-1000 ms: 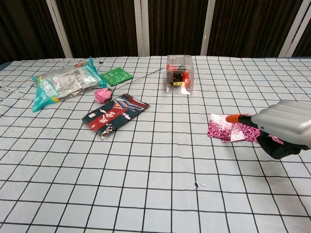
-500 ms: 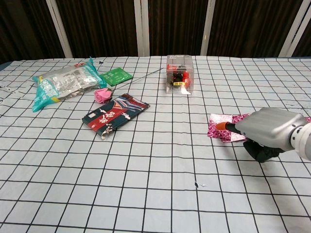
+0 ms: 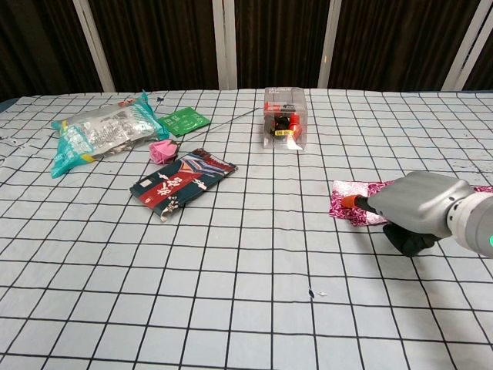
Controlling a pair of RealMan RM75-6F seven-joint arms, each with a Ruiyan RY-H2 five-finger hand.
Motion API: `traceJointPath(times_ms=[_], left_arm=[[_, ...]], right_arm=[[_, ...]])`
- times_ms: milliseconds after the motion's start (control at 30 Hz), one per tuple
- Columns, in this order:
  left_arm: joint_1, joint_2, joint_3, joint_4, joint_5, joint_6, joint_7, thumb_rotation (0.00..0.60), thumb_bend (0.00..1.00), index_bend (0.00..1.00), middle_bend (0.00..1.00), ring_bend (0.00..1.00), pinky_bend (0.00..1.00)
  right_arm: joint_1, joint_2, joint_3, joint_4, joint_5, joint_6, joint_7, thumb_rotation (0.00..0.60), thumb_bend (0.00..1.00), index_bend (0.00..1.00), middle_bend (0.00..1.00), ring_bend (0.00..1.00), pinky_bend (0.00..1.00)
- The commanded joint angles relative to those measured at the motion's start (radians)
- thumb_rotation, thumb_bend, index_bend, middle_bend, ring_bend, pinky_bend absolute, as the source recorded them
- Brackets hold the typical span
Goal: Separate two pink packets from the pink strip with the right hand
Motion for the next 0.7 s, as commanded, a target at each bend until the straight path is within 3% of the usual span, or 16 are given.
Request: traceJointPath(times_ms=[33,700], left_arm=[[0.000,0.001,0.000,0.000,0.001,0.001,-0.001,0.600,0.35,0.16,0.00,0.00,0.09],[0.001,0.007,0.000,0.006,0.003,0.004,-0.022,0.600,0.35,0.16,0.00,0.00,0.09]], right_arm=[[0.014,-0.006,-0.009,-0.001,0.019,0.008,-0.010,0.600,0.78,0.04,0.82,0.86,0.64],[0.100,-0.112,-0.043,0.011,0.081,0.045,-0.055,0.600,0.78,0.04,0.82,0.86,0.64]])
